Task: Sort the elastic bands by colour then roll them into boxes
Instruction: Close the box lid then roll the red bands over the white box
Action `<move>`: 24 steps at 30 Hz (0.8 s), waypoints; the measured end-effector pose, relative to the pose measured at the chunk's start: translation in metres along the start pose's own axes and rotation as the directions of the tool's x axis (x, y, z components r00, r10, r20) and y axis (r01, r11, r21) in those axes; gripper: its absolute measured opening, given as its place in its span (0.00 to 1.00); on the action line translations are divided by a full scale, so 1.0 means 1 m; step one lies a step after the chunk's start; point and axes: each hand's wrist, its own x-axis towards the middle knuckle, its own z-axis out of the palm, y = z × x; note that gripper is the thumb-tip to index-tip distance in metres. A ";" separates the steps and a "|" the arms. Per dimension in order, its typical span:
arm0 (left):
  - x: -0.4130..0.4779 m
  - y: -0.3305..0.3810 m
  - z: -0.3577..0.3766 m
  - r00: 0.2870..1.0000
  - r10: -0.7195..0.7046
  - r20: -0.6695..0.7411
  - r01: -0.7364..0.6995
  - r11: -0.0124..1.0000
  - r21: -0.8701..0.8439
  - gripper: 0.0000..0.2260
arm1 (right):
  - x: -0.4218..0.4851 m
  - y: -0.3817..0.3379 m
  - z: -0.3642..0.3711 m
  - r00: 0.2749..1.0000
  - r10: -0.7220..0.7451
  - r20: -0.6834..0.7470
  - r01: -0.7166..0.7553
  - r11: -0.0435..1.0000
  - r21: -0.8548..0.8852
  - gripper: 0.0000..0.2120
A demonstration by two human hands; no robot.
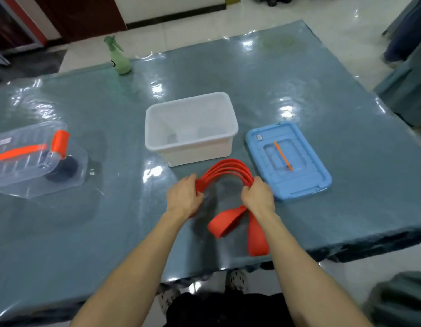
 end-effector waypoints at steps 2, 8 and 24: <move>-0.009 -0.029 -0.025 0.987 -0.019 -0.161 0.013 0.999 -0.039 0.12 | 0.002 -0.010 -0.018 0.989 -0.143 0.026 0.142 0.989 0.031 0.13; -0.050 -0.129 -0.094 0.727 0.044 -0.686 -0.016 0.999 0.047 0.11 | -0.016 -0.098 -0.055 0.694 -0.690 0.204 0.683 0.721 0.114 0.20; -0.063 -0.173 -0.025 0.996 0.066 -0.067 -0.057 0.990 0.126 0.40 | -0.057 -0.059 0.057 0.767 -0.566 0.301 0.615 0.782 -0.096 0.19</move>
